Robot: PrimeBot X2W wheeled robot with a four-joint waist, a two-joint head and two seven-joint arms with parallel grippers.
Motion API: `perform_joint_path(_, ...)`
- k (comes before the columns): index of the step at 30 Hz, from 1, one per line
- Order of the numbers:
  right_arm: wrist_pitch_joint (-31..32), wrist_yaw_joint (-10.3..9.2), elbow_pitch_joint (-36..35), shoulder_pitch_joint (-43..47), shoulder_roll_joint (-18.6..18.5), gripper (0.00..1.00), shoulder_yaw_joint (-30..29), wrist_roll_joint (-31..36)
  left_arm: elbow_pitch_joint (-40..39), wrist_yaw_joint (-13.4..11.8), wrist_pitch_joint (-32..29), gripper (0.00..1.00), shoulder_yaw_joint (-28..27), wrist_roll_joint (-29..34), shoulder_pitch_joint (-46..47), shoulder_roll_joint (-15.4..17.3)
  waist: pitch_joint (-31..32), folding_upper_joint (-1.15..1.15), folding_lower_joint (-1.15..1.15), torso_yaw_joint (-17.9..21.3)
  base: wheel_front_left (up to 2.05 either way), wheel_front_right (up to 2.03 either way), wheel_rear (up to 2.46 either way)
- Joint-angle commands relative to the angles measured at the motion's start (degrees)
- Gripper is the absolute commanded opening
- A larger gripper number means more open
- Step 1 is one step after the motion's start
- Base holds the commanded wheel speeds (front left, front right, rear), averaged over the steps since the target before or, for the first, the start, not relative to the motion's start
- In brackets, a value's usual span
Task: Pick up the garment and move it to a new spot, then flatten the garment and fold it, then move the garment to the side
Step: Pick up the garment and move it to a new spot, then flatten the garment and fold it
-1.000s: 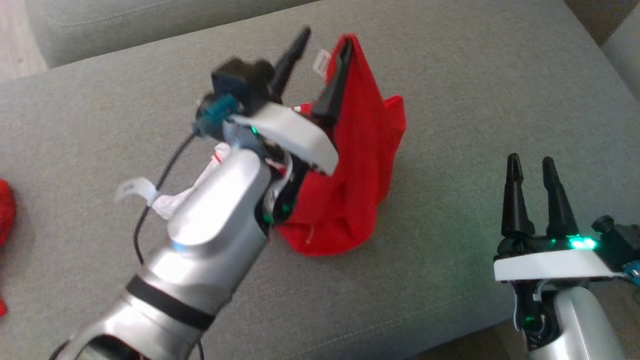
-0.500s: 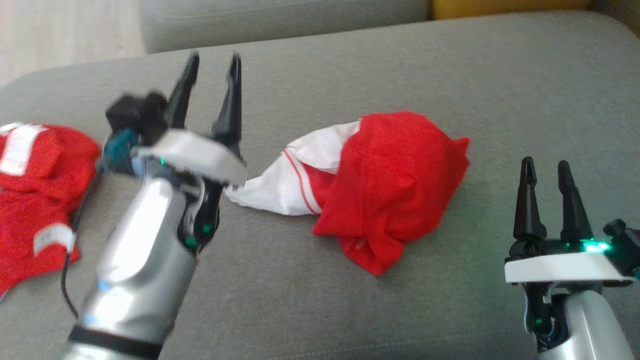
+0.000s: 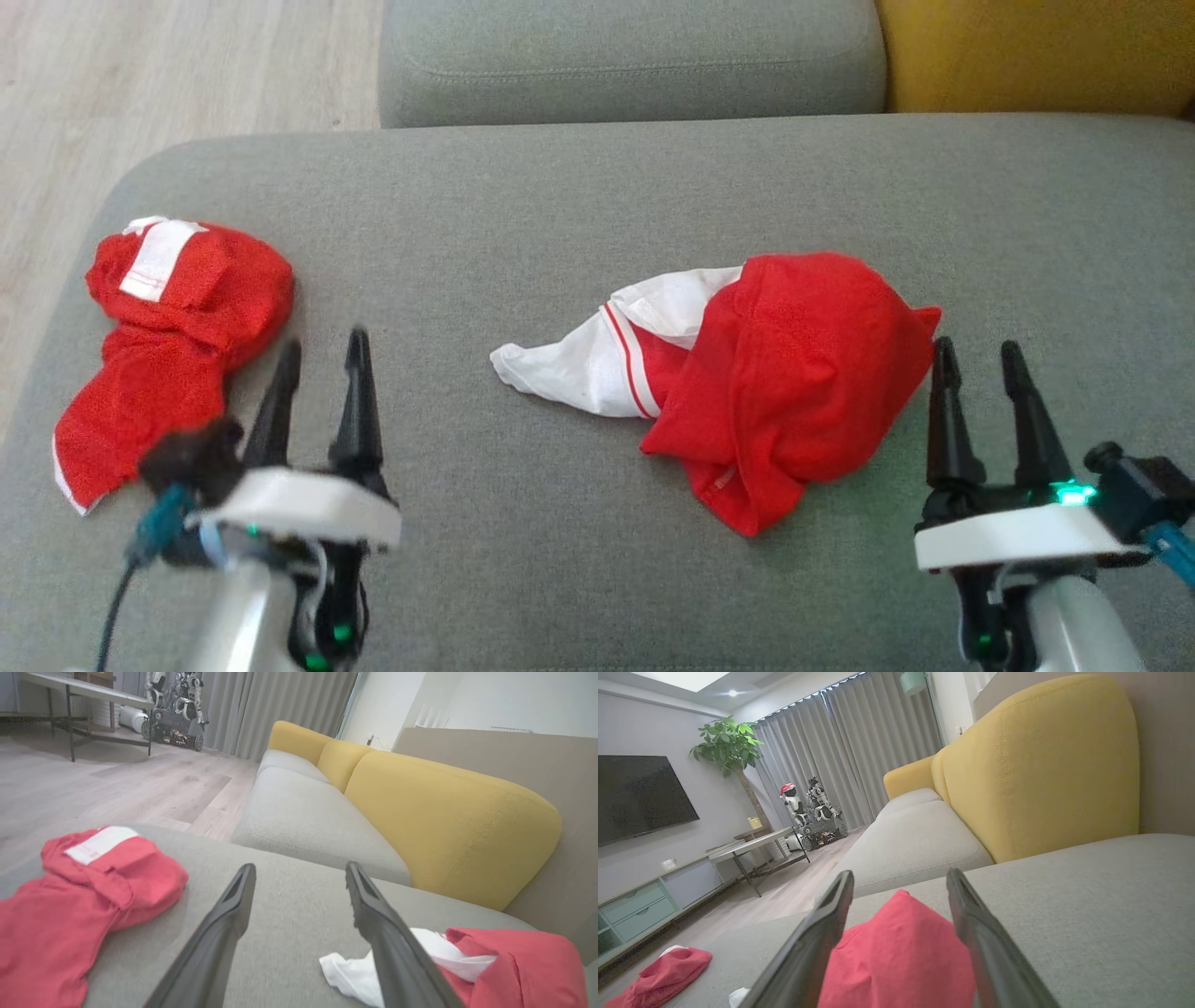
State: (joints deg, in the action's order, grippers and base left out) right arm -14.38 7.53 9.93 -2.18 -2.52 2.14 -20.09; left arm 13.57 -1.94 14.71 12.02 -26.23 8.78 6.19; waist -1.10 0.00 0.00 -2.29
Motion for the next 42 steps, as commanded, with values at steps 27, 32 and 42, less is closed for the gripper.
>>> perform_joint_path(27,6.1,-0.04,15.5,-16.1,-0.4,1.00,12.6,6.8,-3.5,3.3,0.3,1.00,-2.2,2.4,0.9,-3.3,-5.7,0.00,0.00,-6.2,0.00,0.00,0.00)
perform_joint_path(32,7.1,-0.04,20.3,-18.4,-0.4,1.00,11.9,7.8,-3.4,2.8,0.3,1.00,-1.1,1.8,1.1,-3.3,-6.5,0.00,0.00,-7.3,0.00,0.00,0.00)
perform_joint_path(42,3.4,-0.04,20.7,-19.9,-0.4,0.00,12.5,5.9,-3.0,2.2,0.3,1.00,-1.1,1.5,1.1,-3.3,-5.6,0.00,0.00,-6.2,0.00,0.00,0.00)
